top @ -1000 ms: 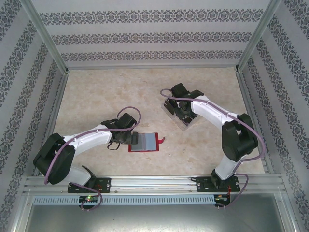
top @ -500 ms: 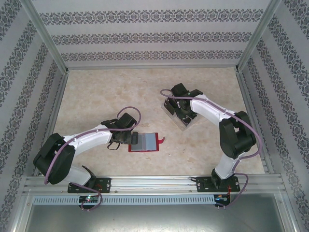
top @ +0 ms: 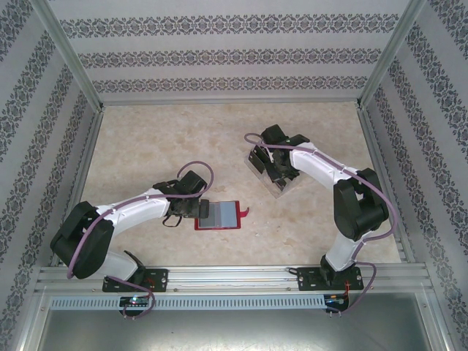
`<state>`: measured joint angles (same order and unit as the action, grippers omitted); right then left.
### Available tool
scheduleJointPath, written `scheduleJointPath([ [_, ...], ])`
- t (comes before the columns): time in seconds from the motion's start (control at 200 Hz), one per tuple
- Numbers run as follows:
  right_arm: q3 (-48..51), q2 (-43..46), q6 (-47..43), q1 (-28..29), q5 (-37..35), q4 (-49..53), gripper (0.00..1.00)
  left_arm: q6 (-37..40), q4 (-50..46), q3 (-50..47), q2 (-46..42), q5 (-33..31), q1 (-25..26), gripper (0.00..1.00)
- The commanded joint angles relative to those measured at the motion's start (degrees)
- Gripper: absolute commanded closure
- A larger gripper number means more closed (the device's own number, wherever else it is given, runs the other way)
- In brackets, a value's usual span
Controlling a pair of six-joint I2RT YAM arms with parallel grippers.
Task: Put the credit cards into the card holder
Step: Pick up the credit card from the storage box.
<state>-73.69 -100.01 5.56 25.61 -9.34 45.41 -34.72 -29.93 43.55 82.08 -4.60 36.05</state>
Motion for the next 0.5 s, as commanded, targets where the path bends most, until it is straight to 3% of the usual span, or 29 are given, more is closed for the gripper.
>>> scheduleJointPath([
  [0.0, -1.2, 0.3, -0.7, -0.6, 2.2, 0.7, 0.92, 1.1, -0.8, 1.9, 0.5, -0.9, 0.8, 0.0],
  [0.255, -2.3, -0.6, -1.7, -1.0, 4.7, 1.4, 1.0, 1.3, -1.1, 2.3, 0.5, -0.9, 0.7, 0.0],
  [0.495, -5.1, -0.5, -2.7, -1.3, 6.6, 2.9, 1.0, 1.4, -1.7, 2.8, 0.6, -1.1, 0.7, 0.0],
])
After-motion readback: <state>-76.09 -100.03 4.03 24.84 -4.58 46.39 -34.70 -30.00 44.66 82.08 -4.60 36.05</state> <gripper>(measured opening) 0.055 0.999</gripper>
